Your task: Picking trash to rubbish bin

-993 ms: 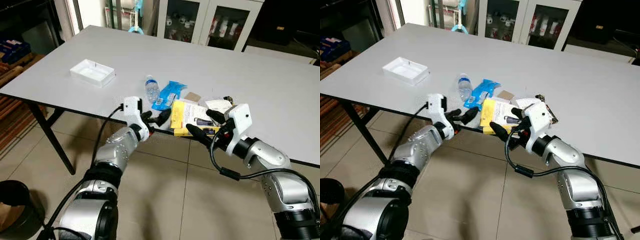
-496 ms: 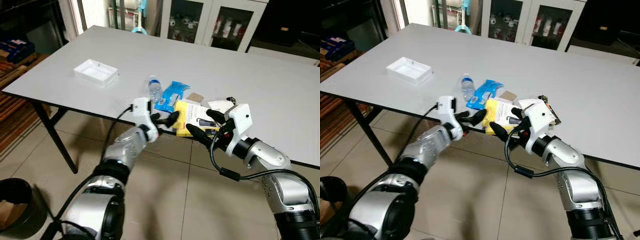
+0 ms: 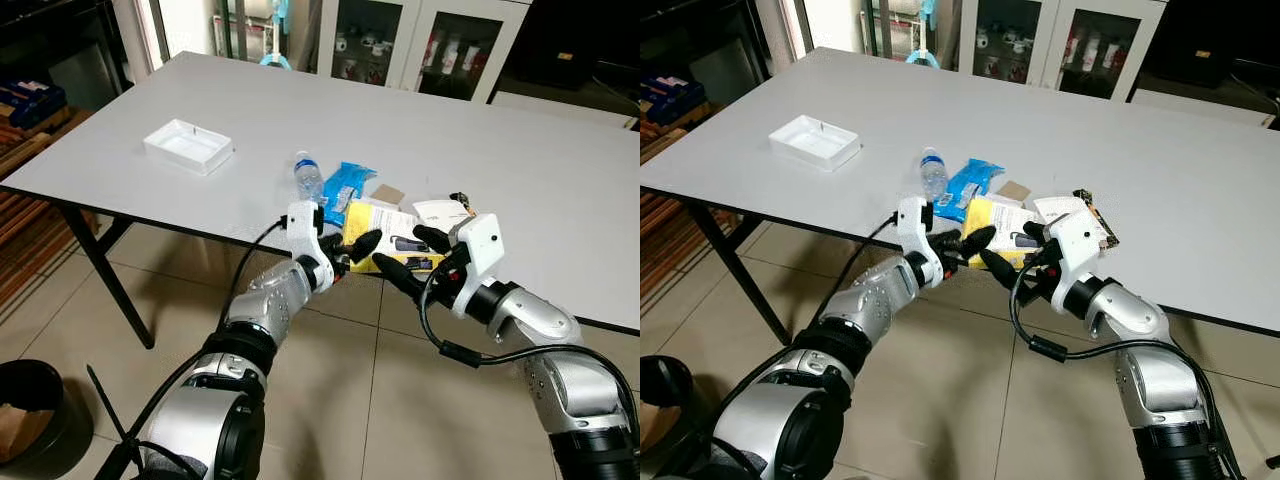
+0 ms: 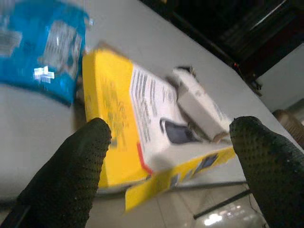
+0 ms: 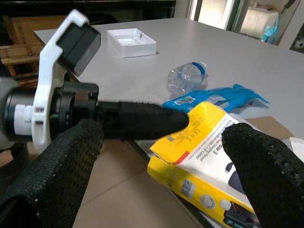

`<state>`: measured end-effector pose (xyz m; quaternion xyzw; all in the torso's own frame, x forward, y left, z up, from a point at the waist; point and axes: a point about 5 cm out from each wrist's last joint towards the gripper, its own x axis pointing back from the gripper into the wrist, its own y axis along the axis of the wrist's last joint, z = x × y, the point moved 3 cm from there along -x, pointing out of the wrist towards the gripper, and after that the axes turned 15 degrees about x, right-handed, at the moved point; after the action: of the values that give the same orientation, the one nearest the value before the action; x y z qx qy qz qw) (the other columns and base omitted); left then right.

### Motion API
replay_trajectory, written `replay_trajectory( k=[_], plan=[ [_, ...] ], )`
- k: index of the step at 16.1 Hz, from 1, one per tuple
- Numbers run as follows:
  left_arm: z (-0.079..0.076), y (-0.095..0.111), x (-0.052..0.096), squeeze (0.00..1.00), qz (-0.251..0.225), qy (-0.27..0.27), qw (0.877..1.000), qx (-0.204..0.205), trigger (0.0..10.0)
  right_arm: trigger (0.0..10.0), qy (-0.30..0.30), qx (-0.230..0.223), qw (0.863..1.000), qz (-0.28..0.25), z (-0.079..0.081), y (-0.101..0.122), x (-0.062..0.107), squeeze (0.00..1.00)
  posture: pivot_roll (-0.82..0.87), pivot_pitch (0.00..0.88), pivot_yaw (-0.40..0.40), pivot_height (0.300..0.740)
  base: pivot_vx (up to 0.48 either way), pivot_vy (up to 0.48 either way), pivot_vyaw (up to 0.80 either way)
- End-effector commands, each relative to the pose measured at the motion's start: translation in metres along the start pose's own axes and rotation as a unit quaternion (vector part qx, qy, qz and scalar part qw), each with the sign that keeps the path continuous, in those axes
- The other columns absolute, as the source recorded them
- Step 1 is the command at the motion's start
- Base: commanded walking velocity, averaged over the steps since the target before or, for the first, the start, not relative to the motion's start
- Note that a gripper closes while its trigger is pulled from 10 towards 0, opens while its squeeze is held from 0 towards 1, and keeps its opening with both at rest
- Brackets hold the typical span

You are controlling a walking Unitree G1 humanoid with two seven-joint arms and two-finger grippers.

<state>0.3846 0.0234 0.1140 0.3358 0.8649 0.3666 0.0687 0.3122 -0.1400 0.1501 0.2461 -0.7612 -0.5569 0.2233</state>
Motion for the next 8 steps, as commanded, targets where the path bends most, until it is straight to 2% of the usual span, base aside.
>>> replay_trajectory(
  k=[1,4,8],
  plan=[
    [-0.016,0.015,-0.005,0.0,-0.019,-0.021,1.0,-0.011,10.0,10.0,0.001,0.004,1.0,-0.005,0.0,0.005,0.0,0.0,-0.07,0.024,-0.054,0.74,0.0,0.0,0.0],
    [-0.011,0.02,0.0,0.0,-0.029,-0.012,0.999,-0.014,10.0,10.0,0.002,0.003,1.0,-0.006,0.0,0.005,0.0,0.0,-0.06,0.024,-0.056,0.74,0.0,0.0,0.0],
    [0.021,0.015,0.007,0.0,-0.031,0.066,0.997,0.003,10.0,10.0,0.003,0.001,1.0,-0.005,0.002,0.004,0.0,0.0,-0.08,0.026,-0.052,0.74,0.0,0.0,0.0]
  ],
)
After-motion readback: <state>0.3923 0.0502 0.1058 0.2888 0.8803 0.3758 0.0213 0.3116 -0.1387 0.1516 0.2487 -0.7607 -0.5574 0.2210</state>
